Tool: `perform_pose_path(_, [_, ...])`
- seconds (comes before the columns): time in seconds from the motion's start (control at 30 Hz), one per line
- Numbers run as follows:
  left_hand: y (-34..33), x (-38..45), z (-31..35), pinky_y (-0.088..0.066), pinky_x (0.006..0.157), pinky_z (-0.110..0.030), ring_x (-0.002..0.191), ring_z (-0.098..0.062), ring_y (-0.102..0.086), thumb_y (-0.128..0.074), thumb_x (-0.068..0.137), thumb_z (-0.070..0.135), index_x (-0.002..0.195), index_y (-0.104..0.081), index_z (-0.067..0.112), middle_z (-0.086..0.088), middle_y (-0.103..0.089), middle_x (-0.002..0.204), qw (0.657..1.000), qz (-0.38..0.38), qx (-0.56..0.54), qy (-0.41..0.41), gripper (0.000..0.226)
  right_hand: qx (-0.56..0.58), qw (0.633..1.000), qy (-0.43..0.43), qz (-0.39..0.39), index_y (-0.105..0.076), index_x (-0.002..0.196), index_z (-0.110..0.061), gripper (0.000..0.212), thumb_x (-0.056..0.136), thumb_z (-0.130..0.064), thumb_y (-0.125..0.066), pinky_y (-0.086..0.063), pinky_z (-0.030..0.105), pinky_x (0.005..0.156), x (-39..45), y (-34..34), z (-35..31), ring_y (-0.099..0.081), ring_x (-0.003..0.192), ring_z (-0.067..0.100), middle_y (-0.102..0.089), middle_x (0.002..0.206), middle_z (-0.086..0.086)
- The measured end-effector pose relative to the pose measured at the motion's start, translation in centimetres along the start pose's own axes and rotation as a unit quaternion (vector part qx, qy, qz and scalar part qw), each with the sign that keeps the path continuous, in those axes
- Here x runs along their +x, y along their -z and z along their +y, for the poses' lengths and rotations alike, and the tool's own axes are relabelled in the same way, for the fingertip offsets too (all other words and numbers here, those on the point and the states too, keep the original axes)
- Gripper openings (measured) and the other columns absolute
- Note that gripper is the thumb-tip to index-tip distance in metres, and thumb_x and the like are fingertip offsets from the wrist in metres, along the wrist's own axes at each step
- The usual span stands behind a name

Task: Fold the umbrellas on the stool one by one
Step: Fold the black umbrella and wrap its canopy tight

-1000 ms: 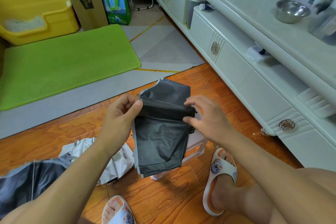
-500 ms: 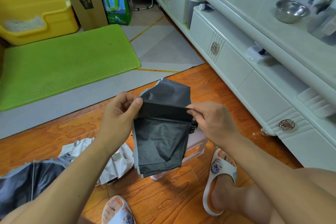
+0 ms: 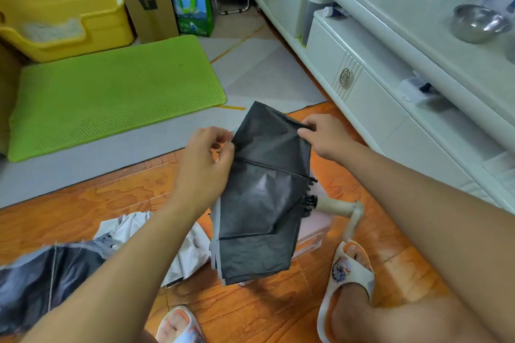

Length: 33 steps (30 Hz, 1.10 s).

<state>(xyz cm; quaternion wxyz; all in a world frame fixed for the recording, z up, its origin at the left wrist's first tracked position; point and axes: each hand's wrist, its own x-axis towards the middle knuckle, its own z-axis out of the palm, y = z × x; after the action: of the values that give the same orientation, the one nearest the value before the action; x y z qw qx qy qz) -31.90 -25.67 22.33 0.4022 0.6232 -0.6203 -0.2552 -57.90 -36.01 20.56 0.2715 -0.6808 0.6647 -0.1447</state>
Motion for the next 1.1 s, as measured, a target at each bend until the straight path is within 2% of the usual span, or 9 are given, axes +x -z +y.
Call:
perform_pose_path(0.13, [-1.4, -1.5, -3.5, -0.03, 0.118, -0.045, 0.14, -0.032, -0.032, -0.059, 0.095, 0.046, 0.148, -0.047, 0.034, -0.008, -0.036, 0.153, 0.914, -0.251, 0.316, -0.042, 0.055, -0.101, 0.993, -0.056, -0.013, -0.059, 0.131, -0.013, 0.037, 0.096, -0.024, -0.063, -0.045, 0.038, 0.101, 1.8, -3.2, 0.9, -0.055, 0.12, 0.031, -0.06, 0.131, 0.012])
perform_pose_path(0.23, [-2.2, -2.1, -4.0, -0.025, 0.122, -0.046, 0.147, -0.034, -0.018, -0.057, 0.095, 0.052, 0.156, -0.03, 0.036, -0.01, -0.016, 0.162, 0.889, -0.276, 0.362, -0.05, 0.069, -0.107, 0.982, 0.126, 0.092, -0.056, 0.136, -0.012, 0.042, 0.098, -0.029, -0.056, -0.035, 0.039, 0.109, -0.6, -5.0, -0.7, -0.045, 0.13, 0.03, -0.052, 0.138, 0.01])
perform_pose_path(0.3, [-2.4, -2.0, -3.9, -0.023, 0.123, -0.048, 0.149, -0.036, -0.012, -0.06, 0.093, 0.053, 0.157, -0.024, 0.037, -0.009, -0.008, 0.164, 0.887, -0.269, 0.37, -0.058, 0.075, -0.155, 0.963, 0.222, 0.003, -0.044, 0.15, -0.021, 0.054, 0.102, -0.046, -0.044, -0.024, 0.042, 0.121, -1.4, -6.1, -1.5, -0.029, 0.146, 0.027, -0.037, 0.158, 0.004])
perform_pose_path(0.4, [-2.4, -2.6, -3.9, -0.017, 0.124, -0.049, 0.152, -0.04, 0.0, -0.064, 0.09, 0.056, 0.16, -0.007, 0.037, -0.012, 0.011, 0.166, 0.866, -0.302, 0.398, -0.036, 0.092, -0.215, 0.955, 0.129, -0.157, -0.01, 0.162, -0.034, 0.064, 0.104, -0.061, -0.02, 0.002, 0.047, 0.126, -0.4, -7.9, -0.2, 0.007, 0.157, 0.02, 0.001, 0.171, -0.007])
perform_pose_path(0.53, [-2.3, -3.4, -3.9, -0.012, 0.126, -0.049, 0.154, -0.04, 0.006, -0.061, 0.091, 0.06, 0.16, 0.007, 0.038, -0.01, 0.025, 0.165, 0.849, -0.341, 0.403, -0.011, 0.099, -0.182, 0.963, 0.04, -0.193, -0.007, 0.162, -0.035, 0.067, 0.103, -0.065, -0.013, 0.004, 0.051, 0.125, 0.3, -8.3, 1.4, 0.01, 0.156, 0.021, 0.007, 0.17, -0.007])
perform_pose_path(0.7, [0.1, -3.2, -2.1, -0.031, 0.116, -0.043, 0.14, -0.037, -0.034, -0.062, 0.096, 0.042, 0.153, -0.034, 0.028, -0.011, -0.018, 0.159, 0.944, -0.215, 0.216, 0.125, 0.065, -0.111, 0.987, 0.108, -0.052, -0.046, 0.15, -0.021, 0.049, 0.105, -0.041, -0.045, -0.022, 0.045, 0.121, -2.3, -3.6, -1.0, -0.029, 0.148, 0.027, -0.038, 0.159, 0.006])
perform_pose_path(0.83, [2.6, -3.8, -1.5, -0.042, 0.068, -0.033, 0.076, -0.023, -0.056, -0.055, 0.099, 0.042, 0.104, -0.064, 0.003, -0.018, -0.07, 0.104, 0.914, -0.236, 0.192, 0.269, 0.04, -0.124, 0.983, 0.063, -0.117, -0.068, 0.091, -0.025, 0.013, 0.098, -0.023, -0.057, -0.042, 0.03, 0.076, -9.6, -0.1, -2.7, -0.064, 0.098, 0.019, -0.069, 0.099, -0.003])
perform_pose_path(0.97, [2.2, -6.2, -0.9, -0.041, 0.056, -0.027, 0.068, -0.018, -0.056, -0.06, 0.099, 0.039, 0.103, -0.07, 0.003, -0.01, -0.068, 0.087, 0.88, -0.312, 0.137, 0.332, 0.038, -0.069, 0.966, -0.046, -0.244, -0.072, 0.111, -0.027, 0.018, 0.096, -0.022, -0.064, -0.053, 0.025, 0.082, -15.6, -1.3, -1.6, -0.066, 0.095, 0.009, -0.069, 0.105, -0.01])
perform_pose_path(1.1, [1.5, -7.3, -0.8, -0.04, 0.061, -0.029, 0.073, -0.022, -0.058, -0.064, 0.098, 0.025, 0.099, -0.07, 0.0, -0.009, -0.068, 0.086, 0.915, -0.223, 0.05, 0.334, 0.026, -0.044, 0.982, -0.031, -0.181, -0.069, 0.124, -0.024, 0.031, 0.093, -0.024, -0.067, -0.052, 0.033, 0.088, -16.4, -4.9, -0.6, -0.061, 0.094, 0.013, -0.059, 0.102, -0.009])
